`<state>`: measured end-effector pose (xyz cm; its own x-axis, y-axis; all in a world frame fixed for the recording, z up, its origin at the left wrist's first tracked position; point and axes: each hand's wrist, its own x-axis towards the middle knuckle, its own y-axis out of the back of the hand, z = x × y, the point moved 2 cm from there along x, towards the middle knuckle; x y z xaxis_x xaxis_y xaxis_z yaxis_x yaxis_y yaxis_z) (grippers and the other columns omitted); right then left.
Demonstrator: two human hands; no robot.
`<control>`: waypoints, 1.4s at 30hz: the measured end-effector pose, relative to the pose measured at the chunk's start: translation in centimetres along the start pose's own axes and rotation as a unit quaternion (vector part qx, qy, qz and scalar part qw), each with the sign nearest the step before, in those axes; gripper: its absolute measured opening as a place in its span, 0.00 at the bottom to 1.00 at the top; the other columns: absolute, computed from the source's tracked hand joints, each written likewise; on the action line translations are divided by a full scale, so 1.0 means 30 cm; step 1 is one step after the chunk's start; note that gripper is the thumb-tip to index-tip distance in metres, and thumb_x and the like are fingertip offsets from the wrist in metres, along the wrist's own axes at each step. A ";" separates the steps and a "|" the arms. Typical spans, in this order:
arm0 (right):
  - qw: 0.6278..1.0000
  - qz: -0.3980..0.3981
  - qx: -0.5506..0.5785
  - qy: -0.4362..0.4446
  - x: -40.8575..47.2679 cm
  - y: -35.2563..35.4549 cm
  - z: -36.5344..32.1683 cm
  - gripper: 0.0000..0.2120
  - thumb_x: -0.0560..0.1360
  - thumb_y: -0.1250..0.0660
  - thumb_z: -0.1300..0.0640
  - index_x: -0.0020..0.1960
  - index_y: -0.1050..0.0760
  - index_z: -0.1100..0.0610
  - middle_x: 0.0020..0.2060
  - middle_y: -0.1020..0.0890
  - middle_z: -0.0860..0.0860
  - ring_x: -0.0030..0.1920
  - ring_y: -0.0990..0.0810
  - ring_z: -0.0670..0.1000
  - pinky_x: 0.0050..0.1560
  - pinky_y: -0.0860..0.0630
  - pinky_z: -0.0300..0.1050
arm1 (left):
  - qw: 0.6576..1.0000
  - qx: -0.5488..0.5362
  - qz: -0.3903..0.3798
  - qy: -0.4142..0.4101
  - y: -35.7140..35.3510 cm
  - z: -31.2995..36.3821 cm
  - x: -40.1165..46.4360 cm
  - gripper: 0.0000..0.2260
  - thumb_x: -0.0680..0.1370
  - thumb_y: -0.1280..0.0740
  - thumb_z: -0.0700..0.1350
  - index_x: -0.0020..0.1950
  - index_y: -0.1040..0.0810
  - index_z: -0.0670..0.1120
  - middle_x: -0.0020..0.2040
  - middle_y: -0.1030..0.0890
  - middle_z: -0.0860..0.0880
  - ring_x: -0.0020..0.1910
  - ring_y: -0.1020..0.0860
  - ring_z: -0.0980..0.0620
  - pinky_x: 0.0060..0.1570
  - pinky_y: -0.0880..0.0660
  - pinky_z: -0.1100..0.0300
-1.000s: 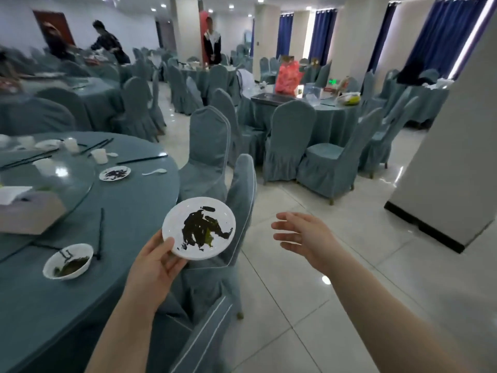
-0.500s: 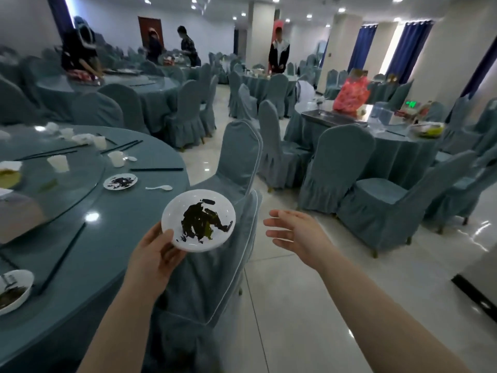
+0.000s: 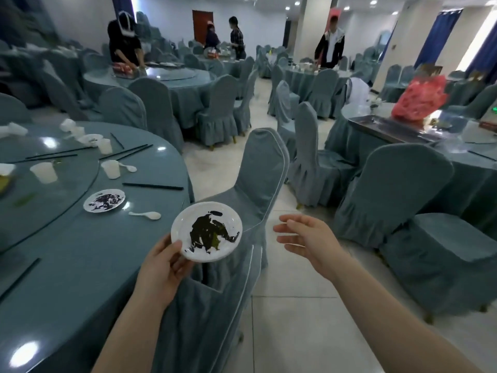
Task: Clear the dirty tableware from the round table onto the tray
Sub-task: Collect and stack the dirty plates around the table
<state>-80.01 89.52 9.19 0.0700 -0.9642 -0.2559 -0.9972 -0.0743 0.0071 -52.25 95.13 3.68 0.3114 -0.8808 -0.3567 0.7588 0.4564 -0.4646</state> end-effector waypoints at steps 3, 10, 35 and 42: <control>0.999 -0.040 -0.015 0.017 0.224 0.047 -0.039 0.08 0.80 0.39 0.61 0.52 0.21 0.56 0.43 0.14 0.51 0.43 0.16 0.52 0.43 0.21 0.45 | 0.999 -0.009 0.037 -0.005 -0.093 -0.061 0.105 0.11 0.80 0.38 0.38 0.54 0.21 0.52 0.43 0.14 0.47 0.36 0.16 0.52 0.31 0.20 0.59; 0.983 -0.184 -0.025 -0.004 0.693 -0.047 -0.125 0.07 0.79 0.38 0.62 0.49 0.21 0.56 0.39 0.14 0.50 0.39 0.17 0.50 0.43 0.21 0.43 | 0.977 -0.069 0.191 -0.058 -0.196 -0.066 0.252 0.09 0.79 0.37 0.38 0.55 0.22 0.50 0.41 0.14 0.48 0.35 0.16 0.52 0.31 0.21 0.59; 0.875 -0.442 -0.174 -0.090 1.372 -1.055 0.011 0.03 0.76 0.34 0.62 0.50 0.24 0.58 0.40 0.15 0.54 0.34 0.19 0.50 0.34 0.27 0.41 | 0.834 -0.195 0.456 -0.242 0.076 0.240 0.530 0.09 0.79 0.37 0.38 0.53 0.21 0.50 0.39 0.15 0.48 0.32 0.19 0.53 0.30 0.21 0.62; 0.819 -0.493 -0.248 -0.157 1.539 -1.328 0.216 0.04 0.76 0.33 0.60 0.48 0.26 0.60 0.37 0.17 0.56 0.29 0.20 0.50 0.23 0.33 0.36 | 0.779 -0.198 0.546 -0.237 0.074 0.176 0.637 0.12 0.79 0.36 0.38 0.59 0.23 0.51 0.42 0.14 0.49 0.37 0.17 0.52 0.34 0.20 0.60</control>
<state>-37.22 49.62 -9.15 0.7467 -0.2667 -0.6093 -0.3218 -0.9466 0.0201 -41.59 78.64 0.11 0.8946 0.1547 -0.4193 -0.3133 0.8861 -0.3415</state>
